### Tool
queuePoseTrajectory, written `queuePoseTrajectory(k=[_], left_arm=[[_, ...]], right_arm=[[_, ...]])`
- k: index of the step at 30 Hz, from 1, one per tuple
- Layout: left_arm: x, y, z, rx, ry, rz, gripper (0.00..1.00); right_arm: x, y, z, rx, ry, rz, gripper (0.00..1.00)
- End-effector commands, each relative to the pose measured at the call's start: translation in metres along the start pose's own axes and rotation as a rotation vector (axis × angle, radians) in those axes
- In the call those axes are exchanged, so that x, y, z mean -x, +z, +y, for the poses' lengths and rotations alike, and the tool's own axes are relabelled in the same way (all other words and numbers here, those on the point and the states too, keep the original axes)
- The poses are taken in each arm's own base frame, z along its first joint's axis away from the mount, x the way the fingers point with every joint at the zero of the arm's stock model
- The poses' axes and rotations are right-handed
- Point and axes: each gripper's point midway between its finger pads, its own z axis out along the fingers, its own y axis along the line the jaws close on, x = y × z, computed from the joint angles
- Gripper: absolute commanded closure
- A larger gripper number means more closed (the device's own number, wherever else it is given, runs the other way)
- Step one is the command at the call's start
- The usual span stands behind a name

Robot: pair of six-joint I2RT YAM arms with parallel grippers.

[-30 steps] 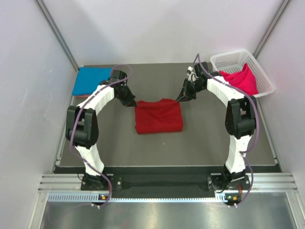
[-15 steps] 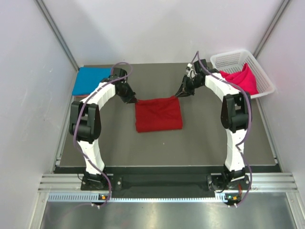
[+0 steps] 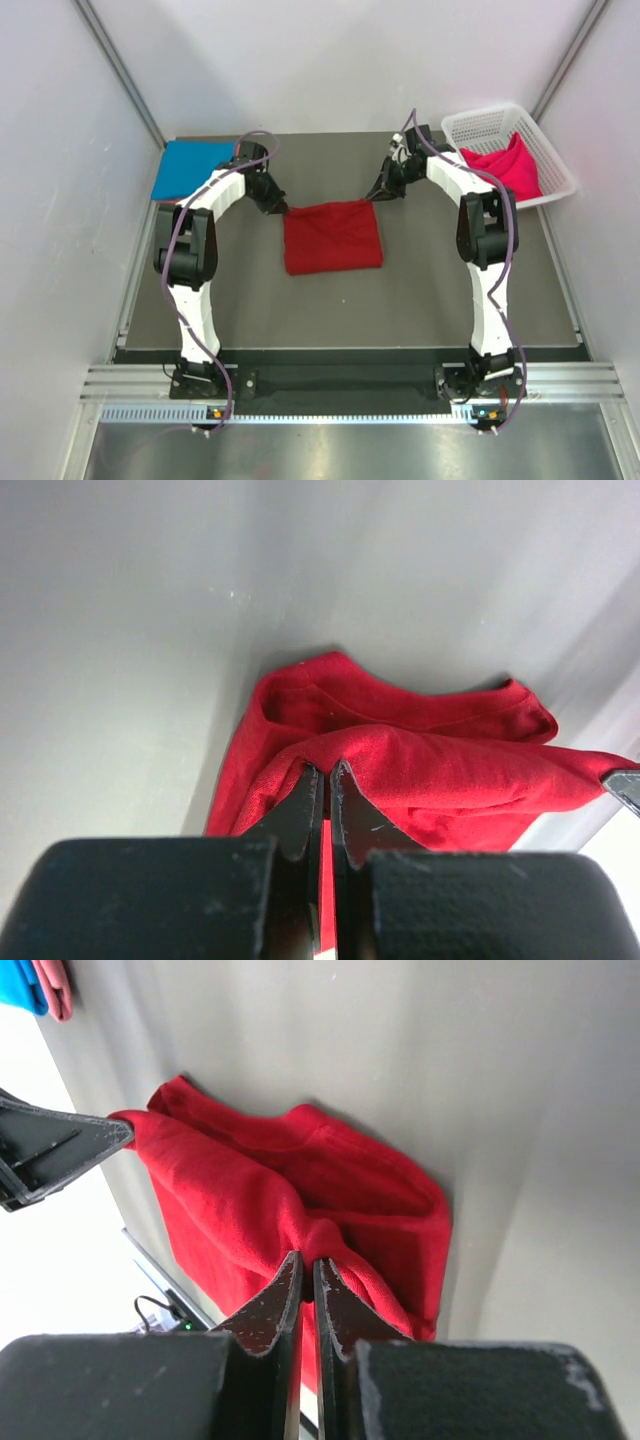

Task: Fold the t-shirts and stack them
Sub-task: Fold the tshirt

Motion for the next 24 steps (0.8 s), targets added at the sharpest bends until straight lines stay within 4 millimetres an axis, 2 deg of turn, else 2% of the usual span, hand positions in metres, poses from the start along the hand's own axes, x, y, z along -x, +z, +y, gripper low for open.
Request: queuePoseTrajectory(k=[1, 5, 7, 8, 9, 10, 12, 13, 15, 17, 18, 19, 20, 21, 22, 23, 24], left_arm=[[0.025, -0.005, -0.018, -0.065, 0.003, -0.07, 1.0], [0.033, -0.001, -0.011, -0.036, -0.018, -0.088, 0.99], [0.04, 0.0, -0.007, -0.018, -0.011, -0.113, 0.91], [0.043, -0.002, -0.009, -0.015, -0.001, -0.12, 0.86], [0.048, -0.005, -0.008, -0.005, 0.0, -0.131, 0.77], [0.052, -0.008, -0.01, -0.005, 0.007, -0.142, 0.74], [0.063, -0.028, -0.022, -0.014, 0.039, -0.184, 0.65], [0.067, -0.036, -0.026, -0.014, 0.051, -0.206, 0.52], [0.073, -0.06, -0.039, -0.037, 0.075, -0.241, 0.48], [0.064, -0.069, -0.045, -0.075, 0.077, -0.222, 0.51], [0.05, -0.074, -0.054, -0.146, 0.07, -0.187, 0.56], [0.055, -0.085, -0.065, -0.185, 0.085, -0.225, 0.58], [0.034, -0.078, -0.064, -0.23, 0.056, -0.149, 0.63], [0.024, -0.086, -0.073, -0.276, 0.058, -0.142, 0.67], [0.024, -0.088, -0.084, -0.341, 0.067, -0.161, 0.71], [0.003, -0.078, -0.078, -0.367, 0.037, -0.091, 0.81], [-0.007, -0.078, -0.085, -0.409, 0.045, -0.078, 0.83]], right_arm=[[0.027, -0.009, 0.011, 0.044, -0.027, -0.07, 0.96], [0.032, -0.001, 0.007, 0.054, -0.015, -0.073, 0.89], [0.04, 0.0, 0.006, 0.057, -0.007, -0.085, 0.8], [0.045, -0.002, 0.004, 0.054, 0.0, -0.096, 0.72], [0.049, -0.004, 0.004, 0.051, 0.004, -0.106, 0.7], [0.057, -0.009, 0.006, 0.048, 0.001, -0.125, 0.68], [0.069, -0.02, 0.004, 0.013, -0.007, -0.166, 0.57], [0.075, -0.03, 0.01, 0.0, -0.018, -0.181, 0.55], [0.078, -0.04, 0.013, -0.025, -0.06, -0.193, 0.48], [0.07, -0.047, 0.028, -0.012, -0.109, -0.181, 0.46], [0.059, -0.05, 0.035, 0.006, -0.119, -0.161, 0.46], [0.052, -0.049, 0.036, 0.008, -0.125, -0.156, 0.45], [0.045, -0.045, 0.05, 0.049, -0.153, -0.153, 0.45], [0.039, -0.042, 0.055, 0.074, -0.158, -0.147, 0.46], [0.022, -0.038, 0.054, 0.089, -0.143, -0.121, 0.46], [0.009, -0.032, 0.066, 0.127, -0.137, -0.093, 0.49], [0.008, -0.027, 0.074, 0.162, -0.164, -0.106, 0.5]])
